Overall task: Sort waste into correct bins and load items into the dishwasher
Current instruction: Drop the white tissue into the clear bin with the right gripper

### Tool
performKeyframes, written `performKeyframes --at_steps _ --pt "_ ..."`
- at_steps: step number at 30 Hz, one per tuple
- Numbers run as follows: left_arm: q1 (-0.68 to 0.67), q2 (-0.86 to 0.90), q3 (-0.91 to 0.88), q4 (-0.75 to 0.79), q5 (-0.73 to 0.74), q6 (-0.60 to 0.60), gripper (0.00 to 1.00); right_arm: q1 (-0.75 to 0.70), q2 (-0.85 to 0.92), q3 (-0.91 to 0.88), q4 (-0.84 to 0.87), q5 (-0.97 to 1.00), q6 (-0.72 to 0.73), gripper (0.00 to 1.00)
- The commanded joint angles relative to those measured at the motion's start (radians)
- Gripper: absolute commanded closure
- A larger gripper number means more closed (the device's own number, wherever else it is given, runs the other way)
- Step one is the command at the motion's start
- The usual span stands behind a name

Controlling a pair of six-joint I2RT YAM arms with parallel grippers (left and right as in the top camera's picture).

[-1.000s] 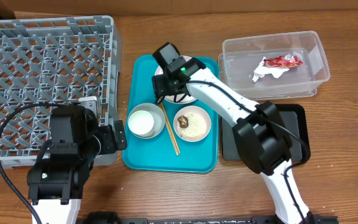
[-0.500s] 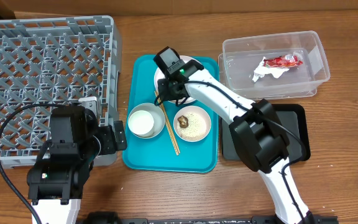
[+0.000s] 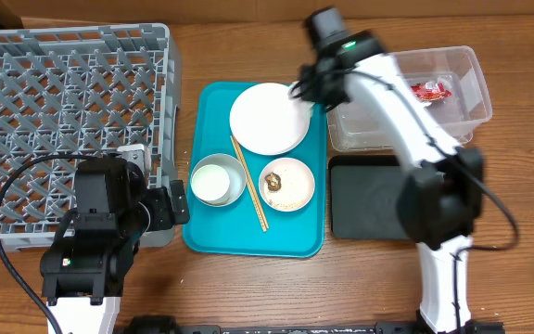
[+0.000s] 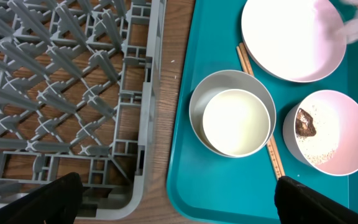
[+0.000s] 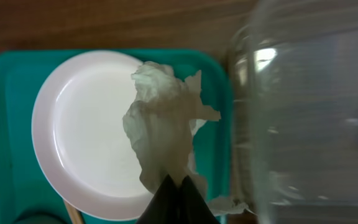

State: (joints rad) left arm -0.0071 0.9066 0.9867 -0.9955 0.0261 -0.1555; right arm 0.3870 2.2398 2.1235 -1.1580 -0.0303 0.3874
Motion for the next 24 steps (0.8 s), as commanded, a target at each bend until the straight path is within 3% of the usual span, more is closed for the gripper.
performKeyframes --at_steps 1,9,11,14,22,24 --pt "-0.005 0.003 0.022 0.005 0.015 -0.010 0.00 -0.096 -0.159 0.046 -0.033 0.011 -0.026 0.96" --pt "-0.005 0.003 0.022 0.005 0.015 -0.010 0.00 -0.272 -0.184 0.042 -0.141 0.010 -0.024 0.96" --pt "-0.005 0.003 0.022 0.006 0.015 -0.010 0.00 -0.293 -0.182 0.041 -0.166 0.010 -0.024 0.85" --pt "-0.005 0.003 0.022 0.008 0.015 -0.010 0.00 -0.304 -0.182 0.041 -0.188 0.011 -0.025 0.29" --pt "-0.005 0.003 0.022 0.008 0.015 -0.010 0.00 -0.304 -0.220 0.043 -0.231 0.002 -0.074 0.25" --pt "-0.005 0.003 0.022 0.007 0.015 -0.010 0.00 -0.304 -0.246 0.043 -0.240 0.001 -0.074 0.20"
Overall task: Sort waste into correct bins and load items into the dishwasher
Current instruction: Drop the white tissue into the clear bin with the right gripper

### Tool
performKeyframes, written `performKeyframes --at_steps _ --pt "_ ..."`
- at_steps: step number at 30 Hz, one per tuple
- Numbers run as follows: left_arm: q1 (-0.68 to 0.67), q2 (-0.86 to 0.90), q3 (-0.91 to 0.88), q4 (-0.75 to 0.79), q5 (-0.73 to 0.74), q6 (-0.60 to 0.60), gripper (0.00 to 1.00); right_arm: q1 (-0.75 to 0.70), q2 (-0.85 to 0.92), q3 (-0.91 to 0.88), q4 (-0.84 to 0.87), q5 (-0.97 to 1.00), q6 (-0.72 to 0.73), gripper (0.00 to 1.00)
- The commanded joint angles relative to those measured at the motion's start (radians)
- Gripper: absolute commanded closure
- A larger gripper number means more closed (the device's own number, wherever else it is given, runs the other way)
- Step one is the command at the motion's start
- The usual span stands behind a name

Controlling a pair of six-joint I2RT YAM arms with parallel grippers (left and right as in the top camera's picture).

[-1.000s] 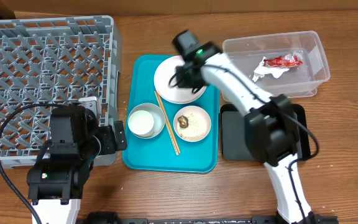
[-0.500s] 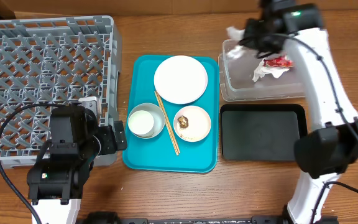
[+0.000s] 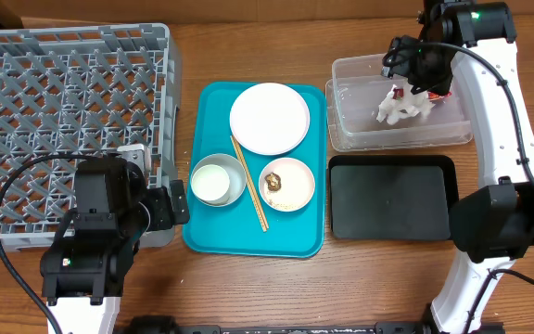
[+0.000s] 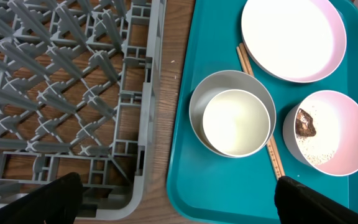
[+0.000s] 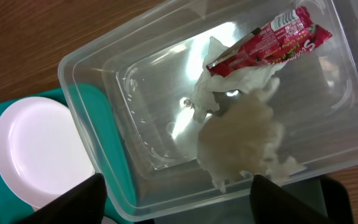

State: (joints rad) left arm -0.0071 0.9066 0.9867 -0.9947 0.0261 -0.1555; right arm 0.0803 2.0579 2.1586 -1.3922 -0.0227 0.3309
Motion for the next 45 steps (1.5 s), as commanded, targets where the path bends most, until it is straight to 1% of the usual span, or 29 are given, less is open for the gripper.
performKeyframes --at_steps 1,2,7,9,12,13,14,15,17,18,19,22,23,24,27,29,31,36,45 --pt "-0.005 0.003 0.022 0.006 0.015 -0.009 0.00 0.002 -0.069 0.008 -0.008 -0.009 -0.022 0.17" --pt "-0.005 0.003 0.022 0.007 0.015 -0.009 0.00 0.002 -0.074 0.008 -0.012 -0.023 -0.045 0.13" --pt "-0.005 0.003 0.022 0.006 0.015 -0.010 0.00 0.000 -0.058 0.004 -0.039 -0.014 -0.095 0.11" --pt "-0.005 0.003 0.022 0.006 0.015 -0.010 0.00 0.000 -0.051 0.000 -0.039 0.027 -0.090 0.11" --pt "-0.005 0.003 0.022 0.005 0.015 -0.010 0.00 0.001 -0.048 0.000 -0.024 0.059 -0.066 0.08" --pt "-0.005 0.003 0.022 0.005 0.015 -0.010 0.00 0.001 -0.048 0.000 -0.018 0.045 -0.076 0.03" --pt "-0.005 0.003 0.022 0.004 0.015 -0.010 0.00 0.001 -0.048 0.000 -0.014 -0.016 -0.147 0.00" --pt "-0.005 0.003 0.022 0.004 0.015 -0.010 0.00 0.001 -0.048 0.000 -0.021 -0.160 -0.324 0.00" --pt "-0.005 0.003 0.022 0.004 0.015 -0.010 0.00 0.001 -0.048 0.000 -0.078 -0.372 -0.584 0.00" --pt "-0.005 0.003 0.022 0.004 0.015 -0.010 0.00 0.001 -0.048 0.000 -0.084 -0.349 -0.582 0.00" --pt "-0.005 0.003 0.022 0.004 0.015 -0.010 0.00 -0.001 -0.048 0.000 -0.078 -0.260 -0.495 0.00" --pt "-0.005 0.003 0.022 0.005 0.015 -0.010 0.00 -0.005 -0.048 0.000 -0.098 0.222 -0.035 0.00" --pt "-0.005 0.003 0.022 0.005 0.015 -0.010 0.00 -0.005 -0.048 0.000 -0.113 0.294 0.038 0.00" --pt "-0.005 0.003 0.022 0.004 0.015 -0.010 0.00 -0.005 -0.048 0.000 -0.121 0.310 0.063 0.00" --pt "-0.005 0.003 0.022 0.004 0.015 -0.010 0.00 -0.005 -0.048 0.000 -0.121 0.243 0.034 0.00" --pt "-0.005 0.003 0.022 0.005 0.015 -0.009 0.00 -0.005 -0.048 0.001 -0.114 0.124 -0.070 0.00" --pt "-0.005 0.003 0.022 0.005 0.015 -0.009 0.00 -0.005 -0.049 0.001 -0.114 0.056 -0.127 0.00" --pt "-0.005 0.003 0.022 0.005 0.014 -0.009 0.00 -0.009 -0.087 0.001 -0.134 -0.002 -0.122 0.00" --pt "-0.005 0.003 0.022 0.004 -0.005 -0.009 0.00 -0.010 -0.242 0.001 -0.256 -0.029 -0.139 0.00"
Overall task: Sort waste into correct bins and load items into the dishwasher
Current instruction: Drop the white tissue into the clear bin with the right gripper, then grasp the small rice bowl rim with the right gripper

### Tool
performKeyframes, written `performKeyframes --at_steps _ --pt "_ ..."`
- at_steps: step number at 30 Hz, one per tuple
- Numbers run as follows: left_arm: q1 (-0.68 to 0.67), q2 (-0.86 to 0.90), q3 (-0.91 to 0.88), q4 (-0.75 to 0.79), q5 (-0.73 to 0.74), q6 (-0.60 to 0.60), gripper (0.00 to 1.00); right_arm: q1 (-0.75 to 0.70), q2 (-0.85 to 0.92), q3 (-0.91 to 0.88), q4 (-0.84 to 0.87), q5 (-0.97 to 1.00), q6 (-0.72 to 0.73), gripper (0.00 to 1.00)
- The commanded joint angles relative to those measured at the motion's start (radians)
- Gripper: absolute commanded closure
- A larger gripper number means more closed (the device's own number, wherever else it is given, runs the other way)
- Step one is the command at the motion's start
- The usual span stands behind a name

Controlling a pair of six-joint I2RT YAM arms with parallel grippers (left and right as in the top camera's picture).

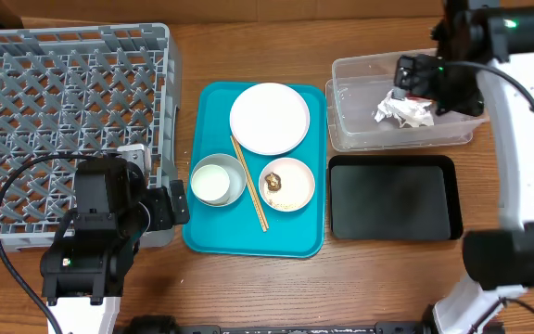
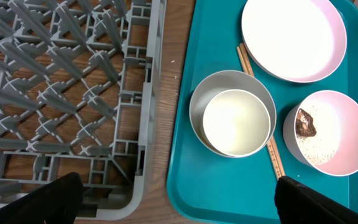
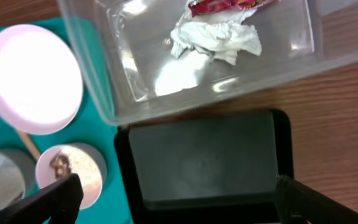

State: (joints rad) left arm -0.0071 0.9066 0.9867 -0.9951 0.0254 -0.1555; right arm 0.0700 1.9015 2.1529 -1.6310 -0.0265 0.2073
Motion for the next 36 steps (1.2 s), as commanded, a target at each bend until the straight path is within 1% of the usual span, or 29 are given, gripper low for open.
performKeyframes --at_steps 1,4,6,7,11,16,19,20,22,24,25,30,36 --pt "-0.005 0.003 0.022 0.005 -0.007 -0.009 0.00 0.019 -0.109 0.006 -0.037 -0.040 -0.027 0.02" --pt "-0.005 0.003 0.022 0.005 -0.007 -0.009 0.00 0.070 -0.145 0.000 -0.063 -0.047 -0.036 0.07" --pt "-0.005 0.003 0.022 0.005 -0.007 -0.009 0.00 0.113 -0.182 -0.029 -0.058 -0.047 -0.036 0.07" --pt "-0.005 0.003 0.022 0.005 -0.007 -0.009 0.00 0.148 -0.217 -0.069 -0.058 -0.047 -0.022 0.07" --pt "-0.005 0.003 0.022 0.005 -0.007 -0.009 0.00 0.188 -0.296 -0.200 -0.030 -0.043 0.016 0.06" --pt "-0.005 0.003 0.022 0.005 -0.007 -0.009 0.00 0.192 -0.444 -0.462 0.091 -0.043 0.028 0.06" --pt "-0.005 0.003 0.022 0.006 -0.007 -0.009 0.00 0.214 -0.556 -0.659 0.216 -0.050 0.000 0.04" --pt "-0.005 0.003 0.022 0.006 -0.007 -0.009 0.00 0.224 -0.580 -0.705 0.248 -0.051 0.000 0.00" --pt "-0.005 0.003 0.022 0.006 -0.007 -0.009 0.00 0.262 -0.619 -0.838 0.354 -0.094 -0.024 0.00" --pt "-0.005 0.003 0.022 0.008 -0.007 -0.009 0.00 0.298 -0.613 -0.897 0.423 -0.151 -0.056 0.00" --pt "-0.005 0.003 0.022 0.011 -0.007 -0.009 0.00 0.342 -0.590 -0.937 0.498 -0.161 -0.059 0.01" --pt "-0.005 0.003 0.022 0.012 -0.007 -0.010 0.00 0.473 -0.452 -0.950 0.646 -0.159 -0.059 0.02" --pt "-0.005 0.003 0.022 0.011 -0.007 -0.010 0.00 0.648 -0.258 -0.949 0.775 -0.162 -0.050 0.11"
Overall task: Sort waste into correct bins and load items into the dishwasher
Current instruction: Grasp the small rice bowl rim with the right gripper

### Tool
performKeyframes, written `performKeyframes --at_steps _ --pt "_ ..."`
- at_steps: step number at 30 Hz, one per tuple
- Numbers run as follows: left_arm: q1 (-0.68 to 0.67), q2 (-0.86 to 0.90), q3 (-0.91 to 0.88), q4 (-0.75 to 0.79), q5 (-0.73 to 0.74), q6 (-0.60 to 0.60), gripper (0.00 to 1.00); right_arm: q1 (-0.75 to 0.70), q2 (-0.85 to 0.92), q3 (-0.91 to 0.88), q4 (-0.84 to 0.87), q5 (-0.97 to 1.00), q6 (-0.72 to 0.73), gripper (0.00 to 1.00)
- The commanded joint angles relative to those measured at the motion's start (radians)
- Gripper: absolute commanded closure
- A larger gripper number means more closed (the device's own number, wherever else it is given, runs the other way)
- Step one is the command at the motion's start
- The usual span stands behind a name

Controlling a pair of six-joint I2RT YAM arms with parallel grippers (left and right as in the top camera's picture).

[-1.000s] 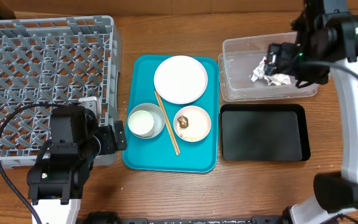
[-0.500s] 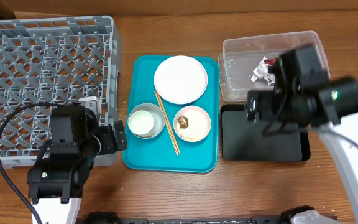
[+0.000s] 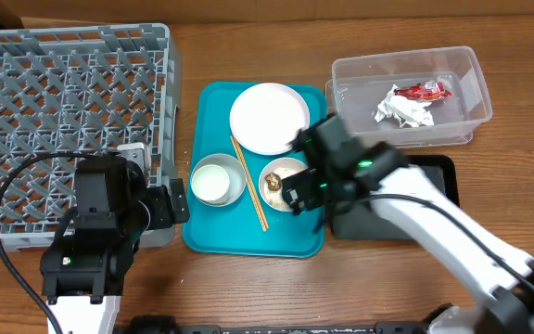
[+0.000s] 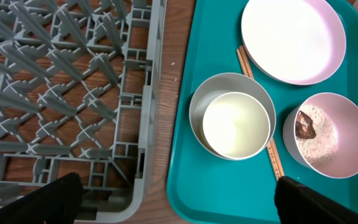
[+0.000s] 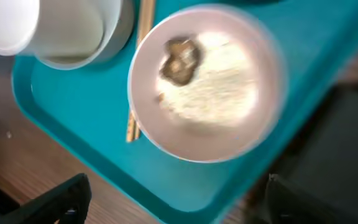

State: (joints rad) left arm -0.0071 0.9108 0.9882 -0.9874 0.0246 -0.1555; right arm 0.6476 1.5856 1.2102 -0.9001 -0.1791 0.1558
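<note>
On the teal tray (image 3: 213, 230) stand a white plate (image 3: 267, 116), a grey bowl holding a white cup (image 3: 217, 180), wooden chopsticks (image 3: 247, 176) and a pink bowl (image 5: 207, 93) with a brown food lump (image 5: 180, 53) and crumbs. My right gripper (image 3: 295, 192) hovers open just over that pink bowl, its fingers (image 5: 48, 202) wide on either side. My left gripper (image 3: 179, 202) stands open by the grey dish rack (image 3: 63, 121), near the tray's left edge. A crumpled napkin (image 3: 401, 111) and a red wrapper (image 3: 429, 91) lie in the clear bin (image 3: 350, 130).
A black tray (image 3: 434, 218) lies right of the teal one, partly under my right arm. The rack fills the table's left side. In the left wrist view the grey bowl (image 4: 232, 121), plate (image 4: 293, 38) and pink bowl (image 4: 327, 134) show ahead.
My right gripper, then open high over the clear bin and black tray, is now low over the pink bowl on the teal tray. The left arm has not moved.
My right gripper was shut on a crumpled napkin above the white plate. Then it was open over the clear bin with the napkin below it. Later the napkin lay in the bin beside the red wrapper. Now that gripper is over the pink bowl.
</note>
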Motion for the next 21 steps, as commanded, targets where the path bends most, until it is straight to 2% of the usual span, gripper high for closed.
performKeyframes --at_steps 1,3,8,10,21 --pt "-0.005 -0.001 0.021 0.004 -0.006 -0.009 0.00 0.096 0.082 -0.006 0.072 -0.009 0.003 0.13" --pt "-0.005 -0.001 0.021 0.004 -0.006 -0.010 0.00 0.135 0.118 -0.006 0.122 -0.004 0.004 0.16" --pt "-0.005 -0.001 0.021 -0.004 -0.006 -0.009 0.00 0.210 0.211 -0.007 0.235 0.082 0.027 0.30" --pt "-0.005 -0.001 0.021 -0.008 -0.006 -0.009 0.00 0.216 0.229 -0.007 0.256 0.082 0.027 0.39" --pt "-0.005 -0.001 0.021 -0.007 -0.006 -0.009 0.00 0.215 0.272 -0.011 0.291 0.092 0.031 0.45"
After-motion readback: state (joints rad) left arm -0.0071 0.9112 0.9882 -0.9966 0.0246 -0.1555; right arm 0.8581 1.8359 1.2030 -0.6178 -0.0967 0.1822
